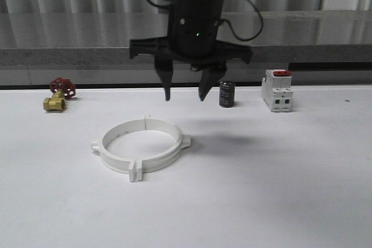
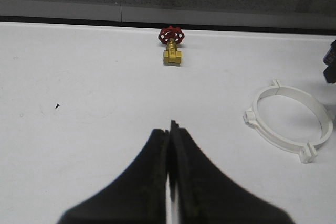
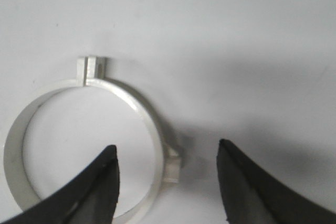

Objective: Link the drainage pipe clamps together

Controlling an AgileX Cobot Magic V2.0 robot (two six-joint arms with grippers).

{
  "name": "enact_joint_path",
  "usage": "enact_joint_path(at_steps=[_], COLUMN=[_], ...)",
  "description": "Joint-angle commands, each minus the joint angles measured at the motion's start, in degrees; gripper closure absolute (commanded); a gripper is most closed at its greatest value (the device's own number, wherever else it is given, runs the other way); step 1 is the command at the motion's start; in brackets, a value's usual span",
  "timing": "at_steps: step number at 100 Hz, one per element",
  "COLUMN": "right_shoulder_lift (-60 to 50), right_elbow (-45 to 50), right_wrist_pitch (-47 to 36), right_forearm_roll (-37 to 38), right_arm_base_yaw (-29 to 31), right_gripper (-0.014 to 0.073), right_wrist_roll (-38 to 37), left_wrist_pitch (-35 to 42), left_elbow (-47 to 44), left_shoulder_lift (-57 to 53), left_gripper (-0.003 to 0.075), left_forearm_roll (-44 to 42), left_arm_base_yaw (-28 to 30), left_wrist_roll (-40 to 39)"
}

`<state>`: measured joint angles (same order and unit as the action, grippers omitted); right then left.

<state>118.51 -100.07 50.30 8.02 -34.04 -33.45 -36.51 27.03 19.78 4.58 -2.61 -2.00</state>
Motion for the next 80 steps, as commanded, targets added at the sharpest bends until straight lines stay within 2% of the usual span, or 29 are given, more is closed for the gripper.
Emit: enact_joint_path(at_steps=[1, 22, 35, 56, 80], right_shoulder_lift=[-6.63, -14.12, -20.11, -31.57, -47.07], right_elbow=[-1.64, -1.04, 2.93, 14.53, 30.73], right_wrist_pitch=[-0.07, 3.58, 3.45, 1.99, -2.35], right_forearm_roll=[1.33, -4.07, -8.02, -8.02, -8.02], right_arm_base_yaw=[2.64, 10.99, 17.63, 27.02, 35.18], right_gripper=[0.0167, 0.0167, 0.0167, 0.0167, 0.0167], right_wrist_roll=[5.54, 18.81, 25.52, 30.17, 30.47], left_wrist_pitch=[4.53, 4.53, 4.53, 4.53, 4.53], left_elbow=[1.47, 1.47, 1.47, 1.47, 1.47], left_shoulder_lift=[0.48, 0.48, 0.48, 0.48, 0.48], left_gripper=[0.0741, 0.0741, 0.0741, 0.0741, 0.0741], left_forearm_roll=[0.30, 0.30, 0.30, 0.30, 0.30], left_arm_base_yaw=[0.10, 0.10, 0.10, 0.10, 0.10], left_wrist_roll=[0.06, 0.06, 0.06, 0.06, 0.06])
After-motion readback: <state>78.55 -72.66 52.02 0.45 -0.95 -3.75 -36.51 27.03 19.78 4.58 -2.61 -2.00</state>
